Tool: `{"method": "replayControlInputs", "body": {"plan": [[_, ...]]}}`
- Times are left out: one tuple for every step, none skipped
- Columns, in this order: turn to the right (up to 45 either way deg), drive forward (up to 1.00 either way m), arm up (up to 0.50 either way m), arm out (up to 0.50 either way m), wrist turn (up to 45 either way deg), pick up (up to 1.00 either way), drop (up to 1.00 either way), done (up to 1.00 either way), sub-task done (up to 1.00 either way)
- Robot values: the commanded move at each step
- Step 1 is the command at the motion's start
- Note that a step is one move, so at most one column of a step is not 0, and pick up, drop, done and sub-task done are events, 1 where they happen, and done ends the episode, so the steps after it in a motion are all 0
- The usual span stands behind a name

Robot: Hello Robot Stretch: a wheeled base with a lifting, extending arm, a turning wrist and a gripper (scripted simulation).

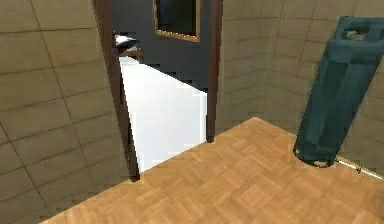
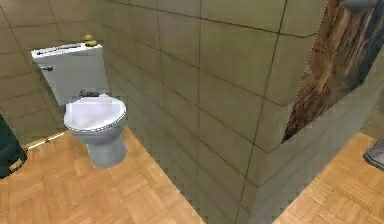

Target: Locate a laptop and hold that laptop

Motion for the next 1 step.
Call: {"method": "replayControlInputs", "body": {"plan": [[0.0, 1.0, 0.0, 0.0, 0.0, 0.0, 0.0, 0.0, 0.0]]}}
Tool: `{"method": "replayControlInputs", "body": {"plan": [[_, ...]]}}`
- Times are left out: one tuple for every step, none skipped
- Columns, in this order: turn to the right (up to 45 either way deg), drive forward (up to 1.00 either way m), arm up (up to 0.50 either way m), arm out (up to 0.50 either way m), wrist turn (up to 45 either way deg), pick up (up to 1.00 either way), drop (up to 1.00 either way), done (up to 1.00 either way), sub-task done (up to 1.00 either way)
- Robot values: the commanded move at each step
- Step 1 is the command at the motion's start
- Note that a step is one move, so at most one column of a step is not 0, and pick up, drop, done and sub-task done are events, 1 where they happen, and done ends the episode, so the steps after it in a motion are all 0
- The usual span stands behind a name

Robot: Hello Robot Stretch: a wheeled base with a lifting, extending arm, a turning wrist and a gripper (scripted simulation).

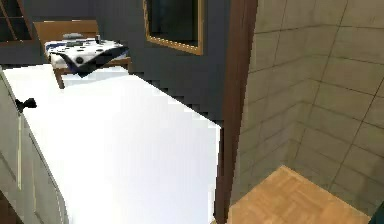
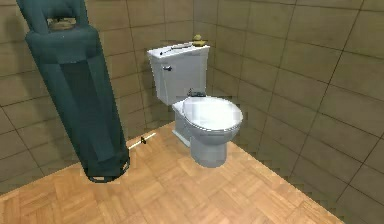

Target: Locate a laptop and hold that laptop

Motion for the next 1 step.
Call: {"method": "replayControlInputs", "body": {"plan": [[-6.0, 0.0, 0.0, 0.0, 0.0, 0.0, 0.0, 0.0, 0.0]]}}
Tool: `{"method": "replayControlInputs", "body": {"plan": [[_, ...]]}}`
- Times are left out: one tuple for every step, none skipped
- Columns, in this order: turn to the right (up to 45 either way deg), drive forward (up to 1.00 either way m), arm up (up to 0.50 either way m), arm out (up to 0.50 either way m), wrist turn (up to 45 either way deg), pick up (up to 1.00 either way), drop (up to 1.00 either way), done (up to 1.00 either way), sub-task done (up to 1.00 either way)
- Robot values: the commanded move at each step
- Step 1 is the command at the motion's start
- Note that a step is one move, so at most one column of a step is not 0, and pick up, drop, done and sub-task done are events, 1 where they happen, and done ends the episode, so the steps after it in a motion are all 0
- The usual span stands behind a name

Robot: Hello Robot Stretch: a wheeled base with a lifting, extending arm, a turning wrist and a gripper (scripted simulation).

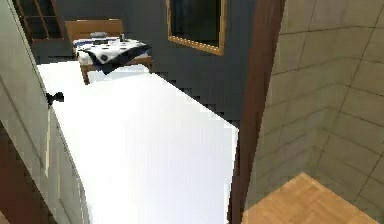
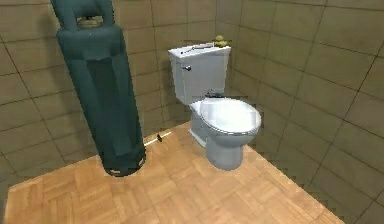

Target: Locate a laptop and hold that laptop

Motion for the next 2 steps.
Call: {"method": "replayControlInputs", "body": {"plan": [[0.0, 0.45, 0.0, 0.0, 0.0, 0.0, 0.0, 0.0, 0.0], [-30.0, 0.0, 0.0, 0.0, 0.0, 0.0, 0.0, 0.0, 0.0]]}}
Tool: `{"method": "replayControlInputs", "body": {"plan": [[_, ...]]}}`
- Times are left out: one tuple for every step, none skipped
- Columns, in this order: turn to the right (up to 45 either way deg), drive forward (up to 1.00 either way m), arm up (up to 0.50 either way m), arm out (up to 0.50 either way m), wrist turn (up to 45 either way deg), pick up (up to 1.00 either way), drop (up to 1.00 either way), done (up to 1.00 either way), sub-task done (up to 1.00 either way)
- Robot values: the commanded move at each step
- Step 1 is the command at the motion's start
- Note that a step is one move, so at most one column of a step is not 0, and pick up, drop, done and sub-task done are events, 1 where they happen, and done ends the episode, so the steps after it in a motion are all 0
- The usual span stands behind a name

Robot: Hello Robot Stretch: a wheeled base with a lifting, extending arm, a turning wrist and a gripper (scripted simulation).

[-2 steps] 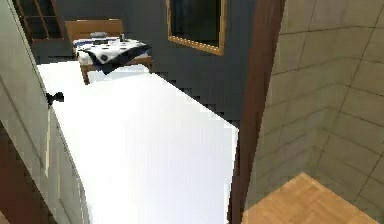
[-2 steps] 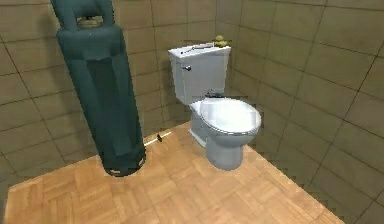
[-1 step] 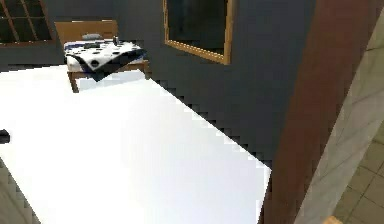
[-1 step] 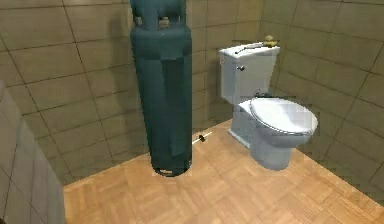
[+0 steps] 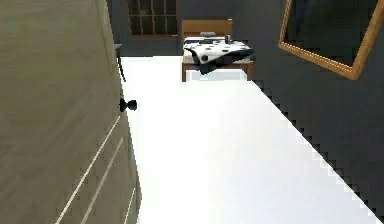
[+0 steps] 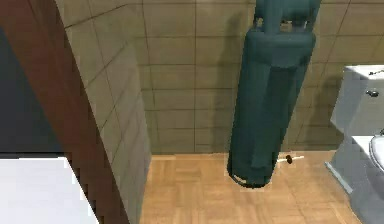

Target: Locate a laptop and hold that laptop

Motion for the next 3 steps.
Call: {"method": "replayControlInputs", "body": {"plan": [[0.0, 1.0, 0.0, 0.0, 0.0, 0.0, 0.0, 0.0, 0.0], [-6.0, 0.0, 0.0, 0.0, 0.0, 0.0, 0.0, 0.0, 0.0], [0.0, 0.3, 0.0, 0.0, 0.0, 0.0, 0.0, 0.0, 0.0]]}}
